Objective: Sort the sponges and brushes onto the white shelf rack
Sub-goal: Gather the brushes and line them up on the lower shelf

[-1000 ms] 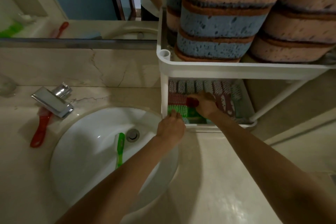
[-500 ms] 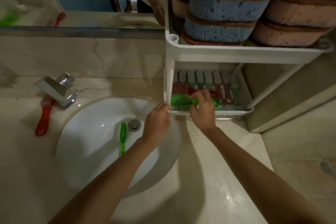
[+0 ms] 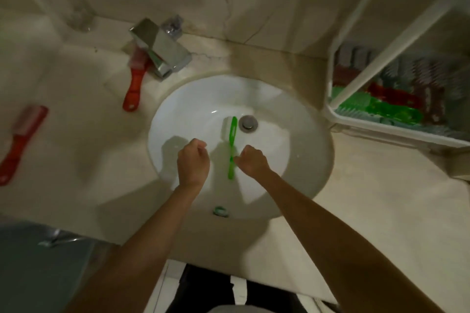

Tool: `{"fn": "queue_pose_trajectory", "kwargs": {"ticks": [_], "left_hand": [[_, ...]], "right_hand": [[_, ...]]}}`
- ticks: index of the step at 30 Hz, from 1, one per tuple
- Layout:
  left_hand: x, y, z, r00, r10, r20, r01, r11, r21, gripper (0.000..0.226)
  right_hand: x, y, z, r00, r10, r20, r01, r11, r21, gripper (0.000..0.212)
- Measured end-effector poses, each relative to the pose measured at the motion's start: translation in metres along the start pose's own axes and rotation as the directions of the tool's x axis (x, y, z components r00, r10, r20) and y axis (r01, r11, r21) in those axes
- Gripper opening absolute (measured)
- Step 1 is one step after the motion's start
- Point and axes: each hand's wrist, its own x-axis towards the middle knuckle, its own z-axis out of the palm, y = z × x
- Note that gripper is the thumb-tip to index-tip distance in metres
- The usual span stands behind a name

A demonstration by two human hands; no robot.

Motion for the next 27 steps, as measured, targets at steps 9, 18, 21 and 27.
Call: {"fn": "queue_pose_trajectory", "kwargs": {"ticks": [9,18,21,27], "left_hand": [[0.046,-0.026,-0.02,0.987,-0.049,0.155,0.043,0.998,0.042,0.03],[0.067,-0.032,-0.04,0.99,0.033,0.138,-0.004,0.98,-0.2,0.031],[0.073,-0.028,-0.06,0.995,0.094,0.021,-0.085,0.961,-0.263,0.031],[0.12,-0.023,-0.11,0.957,0.037,-0.287,-0.081,0.987,-0.142,0.029]], "right_hand": [[0.043,-0.019,0.047,0.97,0.235,-0.061,-0.232,0.972,0.042,0.035],[0.028,-0.032,0.036,0.967,0.245,-0.067,-0.244,0.97,0.014,0.016],[0.014,-0.057,0.029,0.991,0.134,-0.02,-0.132,0.988,0.076,0.012],[0.003,-0.106,0.014,0.995,-0.086,-0.053,0.088,0.995,0.038,0.022]]}}
